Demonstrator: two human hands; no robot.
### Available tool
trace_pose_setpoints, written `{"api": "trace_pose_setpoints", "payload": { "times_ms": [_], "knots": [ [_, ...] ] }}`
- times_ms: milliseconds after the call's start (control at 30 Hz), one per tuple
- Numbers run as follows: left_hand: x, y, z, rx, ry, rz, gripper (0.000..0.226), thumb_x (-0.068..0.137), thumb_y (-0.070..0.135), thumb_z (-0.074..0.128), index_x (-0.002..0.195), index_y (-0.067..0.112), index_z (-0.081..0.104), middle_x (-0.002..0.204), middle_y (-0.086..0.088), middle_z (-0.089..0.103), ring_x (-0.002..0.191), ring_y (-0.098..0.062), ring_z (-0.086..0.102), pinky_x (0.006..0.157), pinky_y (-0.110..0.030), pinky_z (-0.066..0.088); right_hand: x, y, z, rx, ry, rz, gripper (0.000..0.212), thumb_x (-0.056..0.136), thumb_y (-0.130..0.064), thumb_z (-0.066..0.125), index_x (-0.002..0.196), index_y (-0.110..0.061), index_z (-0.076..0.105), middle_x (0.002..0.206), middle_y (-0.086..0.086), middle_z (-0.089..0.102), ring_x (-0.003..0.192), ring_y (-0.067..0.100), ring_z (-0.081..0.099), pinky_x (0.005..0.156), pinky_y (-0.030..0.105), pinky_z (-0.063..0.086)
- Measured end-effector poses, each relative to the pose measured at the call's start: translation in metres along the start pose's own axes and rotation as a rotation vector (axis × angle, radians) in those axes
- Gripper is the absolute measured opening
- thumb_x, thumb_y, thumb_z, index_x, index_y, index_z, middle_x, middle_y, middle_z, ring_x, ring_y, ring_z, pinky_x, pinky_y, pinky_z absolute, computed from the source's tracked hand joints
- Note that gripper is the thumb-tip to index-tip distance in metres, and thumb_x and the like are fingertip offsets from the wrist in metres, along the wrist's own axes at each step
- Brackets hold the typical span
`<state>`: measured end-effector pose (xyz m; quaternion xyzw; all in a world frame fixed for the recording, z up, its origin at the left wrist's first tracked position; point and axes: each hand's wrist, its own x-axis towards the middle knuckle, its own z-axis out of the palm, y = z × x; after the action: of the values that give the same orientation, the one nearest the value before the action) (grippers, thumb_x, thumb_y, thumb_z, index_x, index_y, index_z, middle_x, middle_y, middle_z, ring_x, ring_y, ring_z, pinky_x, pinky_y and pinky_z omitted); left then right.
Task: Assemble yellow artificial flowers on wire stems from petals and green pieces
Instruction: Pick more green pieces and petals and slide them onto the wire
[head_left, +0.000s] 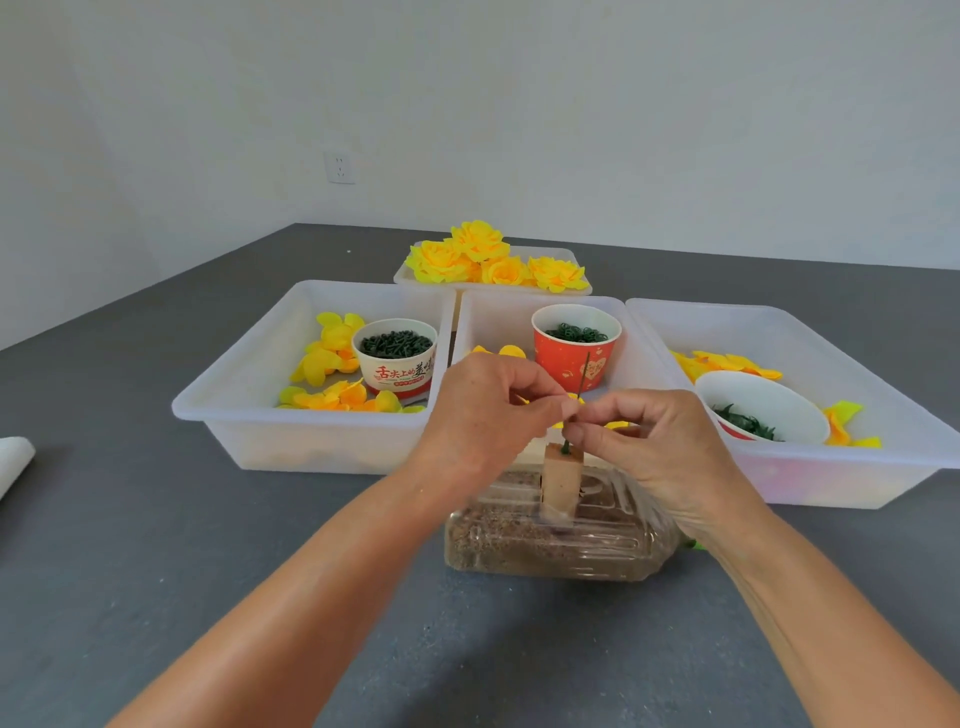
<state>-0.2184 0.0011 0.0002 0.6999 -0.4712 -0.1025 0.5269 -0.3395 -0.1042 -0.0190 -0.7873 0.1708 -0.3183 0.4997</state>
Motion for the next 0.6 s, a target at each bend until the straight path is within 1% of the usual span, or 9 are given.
{"api": "trace_pose_setpoints", "payload": {
  "times_ms": [67, 133, 200, 267, 333, 400, 467, 533, 600],
  "knots": [
    [0.009, -0.007, -0.017, 0.043, 0.032, -0.007, 0.011, 0.08, 0.019, 0.072, 0.069, 0.02, 0.071, 0.052, 0.013, 0.059, 0.051, -0.001, 0.054, 0.057, -0.023, 0.047, 0.0, 0.001, 0.0, 0.008, 0.012, 0.015, 0.018, 0.072, -0.01, 0.077, 0.066, -0.026, 0.074, 0.071, -0.005, 0.072, 0.063, 0.005, 0.063, 0.063, 0.02, 0.053],
    [0.024, -0.019, -0.041, 0.187, 0.14, -0.011, 0.007, 0.079, 0.015, 0.071, 0.073, 0.014, 0.073, 0.056, 0.014, 0.059, 0.054, -0.003, 0.055, 0.057, -0.021, 0.044, 0.001, 0.003, 0.0, 0.014, 0.019, 0.024, 0.02, 0.071, -0.008, 0.077, 0.064, -0.026, 0.074, 0.071, -0.006, 0.072, 0.06, 0.002, 0.061, 0.06, 0.015, 0.05],
    [0.041, -0.035, -0.068, 0.425, 0.229, -0.051, 0.006, 0.08, 0.013, 0.068, 0.077, 0.012, 0.074, 0.066, 0.006, 0.065, 0.064, -0.011, 0.058, 0.062, -0.024, 0.043, 0.001, 0.002, 0.001, 0.02, 0.019, 0.04, 0.017, 0.07, -0.008, 0.078, 0.065, -0.025, 0.074, 0.071, -0.006, 0.072, 0.059, 0.002, 0.06, 0.06, 0.014, 0.05],
    [0.057, -0.054, -0.09, 0.631, 0.245, -0.118, 0.008, 0.08, 0.012, 0.066, 0.078, 0.012, 0.074, 0.079, -0.001, 0.069, 0.074, -0.019, 0.061, 0.066, -0.027, 0.043, 0.001, 0.001, 0.001, 0.029, 0.022, 0.05, 0.016, 0.069, -0.009, 0.078, 0.066, -0.024, 0.074, 0.071, -0.005, 0.073, 0.059, 0.003, 0.06, 0.06, 0.015, 0.051],
    [0.069, -0.074, -0.1, 0.754, 0.145, -0.205, 0.007, 0.078, 0.012, 0.067, 0.078, 0.012, 0.074, 0.084, -0.005, 0.07, 0.075, -0.018, 0.059, 0.064, -0.026, 0.041, 0.001, 0.002, 0.001, 0.04, 0.029, 0.057, 0.017, 0.068, -0.008, 0.078, 0.063, -0.024, 0.074, 0.072, -0.003, 0.073, 0.06, 0.005, 0.06, 0.06, 0.015, 0.051],
    [0.075, -0.09, -0.099, 0.837, -0.043, -0.275, 0.009, 0.077, 0.019, 0.07, 0.079, 0.012, 0.074, 0.082, -0.004, 0.07, 0.069, -0.013, 0.055, 0.056, -0.021, 0.038, 0.001, 0.002, 0.001, 0.047, 0.037, 0.071, 0.017, 0.068, -0.008, 0.078, 0.062, -0.024, 0.074, 0.074, -0.002, 0.073, 0.062, 0.007, 0.061, 0.063, 0.018, 0.051],
    [0.079, -0.102, -0.091, 0.915, -0.18, -0.316, 0.022, 0.076, 0.029, 0.072, 0.086, 0.01, 0.072, 0.082, -0.002, 0.064, 0.071, -0.014, 0.053, 0.058, -0.021, 0.039, 0.001, 0.003, 0.001, 0.053, 0.037, 0.089, 0.016, 0.067, -0.008, 0.078, 0.062, -0.022, 0.074, 0.075, -0.001, 0.074, 0.065, 0.011, 0.062, 0.065, 0.022, 0.051],
    [0.082, -0.108, -0.084, 0.988, -0.232, -0.354, 0.033, 0.077, 0.037, 0.071, 0.092, 0.008, 0.067, 0.085, -0.005, 0.061, 0.076, -0.018, 0.053, 0.063, -0.026, 0.043, 0.001, 0.002, 0.001, 0.063, 0.025, 0.089, 0.014, 0.067, -0.007, 0.078, 0.063, -0.02, 0.074, 0.075, 0.001, 0.073, 0.065, 0.013, 0.061, 0.064, 0.022, 0.052],
    [0.086, -0.11, -0.079, 1.041, -0.258, -0.388, 0.038, 0.079, 0.038, 0.069, 0.098, 0.006, 0.06, 0.087, -0.007, 0.061, 0.079, -0.022, 0.056, 0.067, -0.03, 0.047, 0.001, 0.002, 0.0, 0.058, 0.015, 0.084, 0.011, 0.066, -0.007, 0.077, 0.065, -0.018, 0.075, 0.074, 0.002, 0.073, 0.065, 0.014, 0.062, 0.063, 0.023, 0.052]
  ]
}}
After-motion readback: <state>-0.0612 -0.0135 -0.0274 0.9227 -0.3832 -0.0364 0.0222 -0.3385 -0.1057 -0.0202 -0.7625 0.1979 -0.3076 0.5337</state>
